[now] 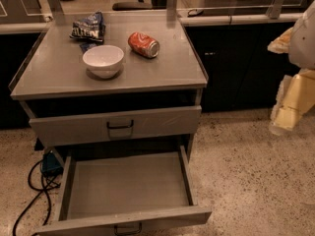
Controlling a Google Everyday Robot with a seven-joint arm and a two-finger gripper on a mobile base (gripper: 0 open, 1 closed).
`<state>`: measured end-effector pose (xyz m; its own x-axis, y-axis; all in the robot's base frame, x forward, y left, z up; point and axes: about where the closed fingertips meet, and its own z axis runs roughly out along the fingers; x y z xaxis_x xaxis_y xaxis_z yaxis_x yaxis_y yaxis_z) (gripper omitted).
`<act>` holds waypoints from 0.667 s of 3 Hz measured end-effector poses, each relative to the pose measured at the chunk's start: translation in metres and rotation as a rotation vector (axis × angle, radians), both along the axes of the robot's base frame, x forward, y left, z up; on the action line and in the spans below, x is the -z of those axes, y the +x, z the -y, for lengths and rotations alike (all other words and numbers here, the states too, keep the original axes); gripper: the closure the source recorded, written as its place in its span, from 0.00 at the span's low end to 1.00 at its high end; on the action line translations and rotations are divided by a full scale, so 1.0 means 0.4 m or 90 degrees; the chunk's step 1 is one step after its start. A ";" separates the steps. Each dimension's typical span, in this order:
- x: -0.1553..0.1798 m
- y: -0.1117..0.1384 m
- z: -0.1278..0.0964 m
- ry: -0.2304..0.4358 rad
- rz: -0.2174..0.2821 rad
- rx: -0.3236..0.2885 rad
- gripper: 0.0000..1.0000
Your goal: Close middle drawer
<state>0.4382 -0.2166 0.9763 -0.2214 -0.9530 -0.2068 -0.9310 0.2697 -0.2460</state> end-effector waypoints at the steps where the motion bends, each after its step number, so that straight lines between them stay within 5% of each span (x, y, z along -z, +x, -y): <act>1: 0.000 0.000 0.000 0.000 0.000 0.000 0.00; 2: 0.056 -0.020 -0.014 0.020 0.006 -0.015 0.00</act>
Offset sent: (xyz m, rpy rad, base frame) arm -0.0254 0.0161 -0.0750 0.1011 -0.0127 0.0761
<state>0.4303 -0.2110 0.9537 -0.1963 -0.9509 -0.2391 -0.9351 0.2550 -0.2462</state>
